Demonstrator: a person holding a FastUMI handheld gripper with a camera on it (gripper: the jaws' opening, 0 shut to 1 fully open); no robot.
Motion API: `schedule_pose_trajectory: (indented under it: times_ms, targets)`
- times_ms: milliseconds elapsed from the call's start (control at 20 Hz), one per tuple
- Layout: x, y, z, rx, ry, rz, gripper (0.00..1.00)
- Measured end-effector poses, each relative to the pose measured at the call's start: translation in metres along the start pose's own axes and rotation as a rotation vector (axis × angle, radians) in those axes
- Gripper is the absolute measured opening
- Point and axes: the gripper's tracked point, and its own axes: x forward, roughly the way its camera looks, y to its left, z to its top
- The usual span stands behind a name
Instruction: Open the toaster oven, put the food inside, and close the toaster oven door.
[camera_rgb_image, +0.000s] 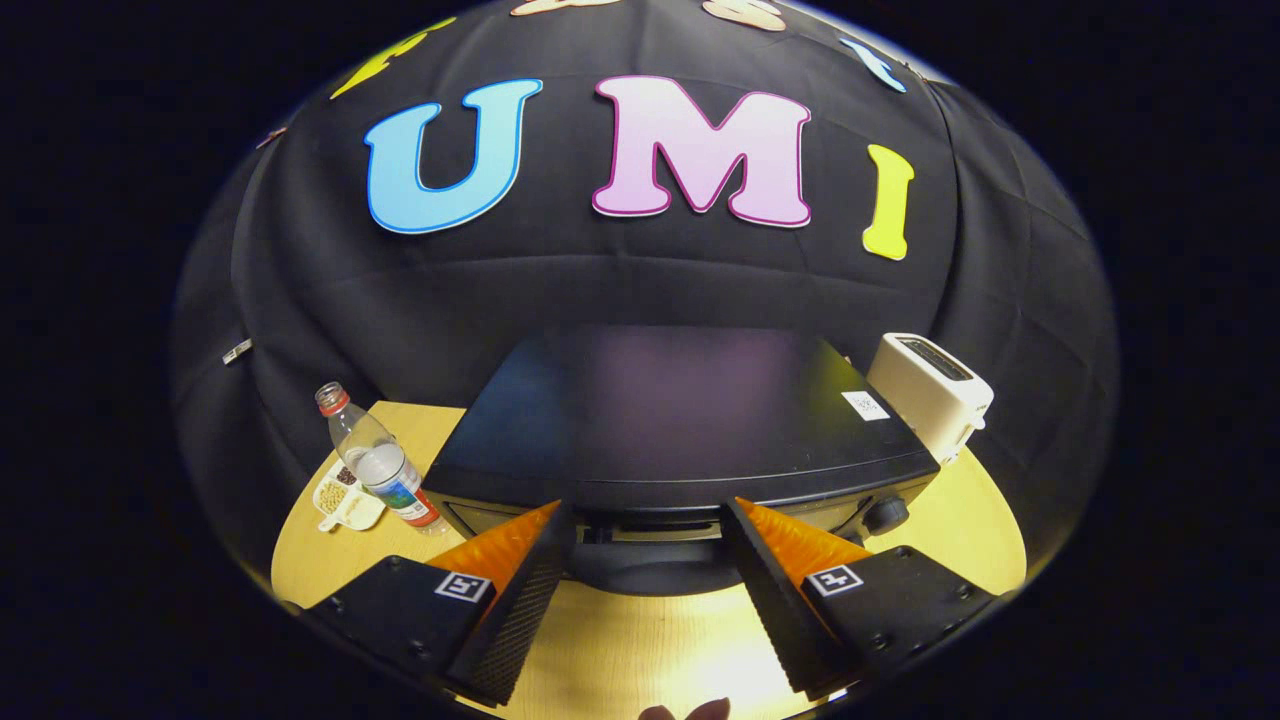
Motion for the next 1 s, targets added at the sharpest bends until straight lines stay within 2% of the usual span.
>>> schedule_pose_trajectory:
  times_ms: [550,800,1000]
  targets:
    - [-0.044,-0.002,-0.048,-0.008,0.001,-0.019,0.97]
    - [-0.061,-0.004,-0.088,-0.023,0.054,-0.019,0.97]
    - [-0.067,-0.009,-0.134,-0.064,0.146,-0.024,0.97]
